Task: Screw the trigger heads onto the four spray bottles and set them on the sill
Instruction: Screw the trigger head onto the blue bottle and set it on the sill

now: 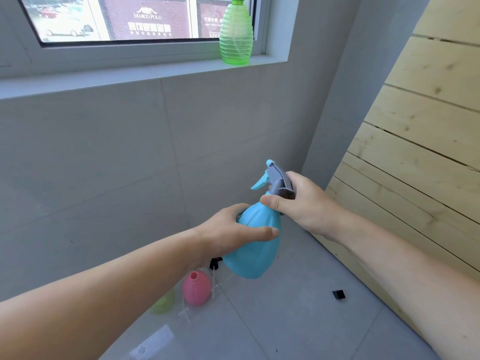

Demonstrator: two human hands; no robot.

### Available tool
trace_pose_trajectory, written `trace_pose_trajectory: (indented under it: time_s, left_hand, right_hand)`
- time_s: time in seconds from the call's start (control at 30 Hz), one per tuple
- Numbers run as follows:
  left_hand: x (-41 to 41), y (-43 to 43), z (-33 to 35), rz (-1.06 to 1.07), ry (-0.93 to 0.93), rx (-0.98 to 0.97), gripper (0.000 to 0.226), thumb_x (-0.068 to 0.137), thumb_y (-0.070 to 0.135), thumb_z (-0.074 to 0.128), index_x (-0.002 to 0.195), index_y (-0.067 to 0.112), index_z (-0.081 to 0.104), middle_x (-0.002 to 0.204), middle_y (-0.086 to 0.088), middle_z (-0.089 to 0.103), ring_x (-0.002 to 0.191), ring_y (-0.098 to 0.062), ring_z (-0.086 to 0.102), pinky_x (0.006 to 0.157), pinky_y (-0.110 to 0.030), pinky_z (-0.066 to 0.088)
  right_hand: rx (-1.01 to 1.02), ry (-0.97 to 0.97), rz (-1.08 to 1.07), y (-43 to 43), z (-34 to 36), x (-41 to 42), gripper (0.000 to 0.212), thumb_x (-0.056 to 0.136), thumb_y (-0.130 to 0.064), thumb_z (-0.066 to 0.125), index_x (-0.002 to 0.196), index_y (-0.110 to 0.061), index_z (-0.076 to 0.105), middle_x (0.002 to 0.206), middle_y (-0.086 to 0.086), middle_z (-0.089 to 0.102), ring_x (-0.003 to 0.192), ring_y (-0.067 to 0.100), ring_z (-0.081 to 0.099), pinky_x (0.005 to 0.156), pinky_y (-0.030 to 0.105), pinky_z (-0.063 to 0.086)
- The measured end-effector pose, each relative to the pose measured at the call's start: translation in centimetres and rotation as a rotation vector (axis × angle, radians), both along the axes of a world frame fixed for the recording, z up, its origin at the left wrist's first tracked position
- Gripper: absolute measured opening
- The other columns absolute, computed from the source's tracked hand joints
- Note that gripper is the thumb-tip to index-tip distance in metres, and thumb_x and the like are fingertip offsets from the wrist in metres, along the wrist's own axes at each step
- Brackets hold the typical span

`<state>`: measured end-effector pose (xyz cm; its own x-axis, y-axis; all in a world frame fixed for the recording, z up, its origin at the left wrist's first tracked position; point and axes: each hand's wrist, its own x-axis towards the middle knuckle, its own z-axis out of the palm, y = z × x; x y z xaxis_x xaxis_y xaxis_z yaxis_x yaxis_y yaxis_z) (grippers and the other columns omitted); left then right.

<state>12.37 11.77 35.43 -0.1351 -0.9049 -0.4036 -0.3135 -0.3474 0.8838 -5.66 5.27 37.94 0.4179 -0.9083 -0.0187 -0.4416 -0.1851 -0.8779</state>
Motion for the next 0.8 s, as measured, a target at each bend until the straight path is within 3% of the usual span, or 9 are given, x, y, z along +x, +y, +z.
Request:
trace_pose_trajectory:
  time_s: [0.17, 0.23, 0.3, 0.4, 0.47, 0.53, 0.6, 0.73, 0.8]
  left_hand:
    - [-0.3, -0.1, 0.8, 0.027, -0.007, -0.031, 0.069, 0.059, 0.059, 0.087, 0.12, 0.035, 0.065, 0.112, 0.004, 0.079, 0.101, -0.019, 0.078, 0.096, -0.049, 0.062]
    - [-0.2, 0.1, 0.7, 0.039, -0.016, -0.032, 0.071, 0.057, 0.06, 0.088, 0.12, 0.036, 0.065, 0.113, 0.005, 0.079, 0.102, -0.018, 0.078, 0.096, -0.049, 0.062]
    - [-0.1, 0.5, 0.5, 0.035, -0.024, -0.029, 0.069, 0.059, 0.059, 0.089, 0.119, 0.037, 0.064, 0.113, 0.005, 0.078, 0.102, -0.018, 0.077, 0.096, -0.048, 0.062]
    - [-0.1, 0.8, 0.4, 0.036, -0.014, -0.018, 0.058, 0.072, 0.053, 0.088, 0.121, 0.035, 0.063, 0.113, 0.004, 0.077, 0.101, -0.017, 0.077, 0.089, -0.038, 0.063]
    - [-0.1, 0.7, 0.5, 0.047, -0.007, -0.011, 0.055, 0.076, 0.053, 0.085, 0.122, 0.035, 0.062, 0.113, 0.004, 0.077, 0.101, -0.017, 0.077, 0.081, -0.034, 0.062]
    - [-0.1, 0.6, 0.6, 0.046, -0.016, -0.012, 0.055, 0.076, 0.053, 0.085, 0.123, 0.035, 0.062, 0.114, 0.004, 0.077, 0.101, -0.017, 0.077, 0.08, -0.034, 0.062]
    - [0.0, 0.6, 0.5, 0.034, -0.027, -0.009, 0.059, 0.072, 0.054, 0.087, 0.123, 0.035, 0.063, 0.113, 0.005, 0.077, 0.101, -0.017, 0.077, 0.085, -0.037, 0.063]
    - [0.1, 0.9, 0.2, 0.01, -0.102, 0.001, 0.064, 0.062, 0.058, 0.087, 0.119, 0.038, 0.064, 0.11, 0.005, 0.078, 0.1, -0.019, 0.077, 0.094, -0.046, 0.063]
    - [0.3, 0.7, 0.2, 0.014, -0.15, -0.009, 0.064, 0.061, 0.059, 0.087, 0.118, 0.039, 0.064, 0.11, 0.006, 0.077, 0.1, -0.019, 0.076, 0.092, -0.046, 0.063]
  right_hand:
    - [0.288, -0.37, 0.029, -0.2, 0.4, -0.6, 0.021, 0.094, -0.028, 0.065, 0.1, -0.008, 0.068, 0.092, 0.006, 0.071, 0.085, 0.022, 0.068, 0.078, 0.032, 0.054]
    - [0.318, -0.393, 0.058, -0.1, 0.3, -0.8, 0.016, 0.094, -0.021, 0.065, 0.1, -0.007, 0.069, 0.094, 0.008, 0.074, 0.087, 0.023, 0.069, 0.082, 0.036, 0.057]
    - [0.247, -0.3, -0.014, 0.1, 0.1, -0.6, 0.012, 0.09, -0.02, 0.071, 0.09, -0.008, 0.068, 0.087, 0.006, 0.075, 0.083, 0.022, 0.071, 0.084, 0.04, 0.061]
    - [0.041, 0.016, -0.234, 0.2, 0.1, -0.2, 0.046, 0.07, -0.049, 0.083, 0.073, -0.016, 0.051, 0.069, -0.002, 0.055, 0.065, 0.017, 0.055, 0.067, 0.039, 0.053]
    - [-0.111, 0.176, -0.36, 0.2, 0.3, -0.1, 0.06, 0.06, -0.062, 0.082, 0.091, -0.02, 0.052, 0.089, -0.006, 0.052, 0.082, 0.014, 0.051, 0.072, 0.032, 0.045]
    - [-0.297, 0.253, -0.314, 0.0, 0.3, -0.2, 0.076, 0.063, -0.062, 0.079, 0.125, -0.026, 0.052, 0.121, -0.005, 0.047, 0.117, 0.014, 0.044, 0.094, 0.028, 0.039]
    - [-0.353, 0.259, -0.179, 0.0, 0.3, -0.4, 0.068, 0.072, -0.056, 0.077, 0.13, -0.031, 0.053, 0.133, -0.009, 0.047, 0.132, 0.014, 0.037, 0.099, 0.023, 0.032]
    - [-0.22, 0.237, -0.157, 0.2, 0.5, -1.0, 0.048, 0.07, -0.057, 0.078, 0.098, -0.028, 0.053, 0.1, -0.01, 0.062, 0.095, 0.011, 0.057, 0.07, 0.023, 0.042]
    - [-0.193, 0.241, -0.144, 0.4, 0.5, -1.1, 0.044, 0.069, -0.059, 0.078, 0.089, -0.026, 0.057, 0.088, -0.008, 0.067, 0.082, 0.015, 0.063, 0.066, 0.031, 0.047]
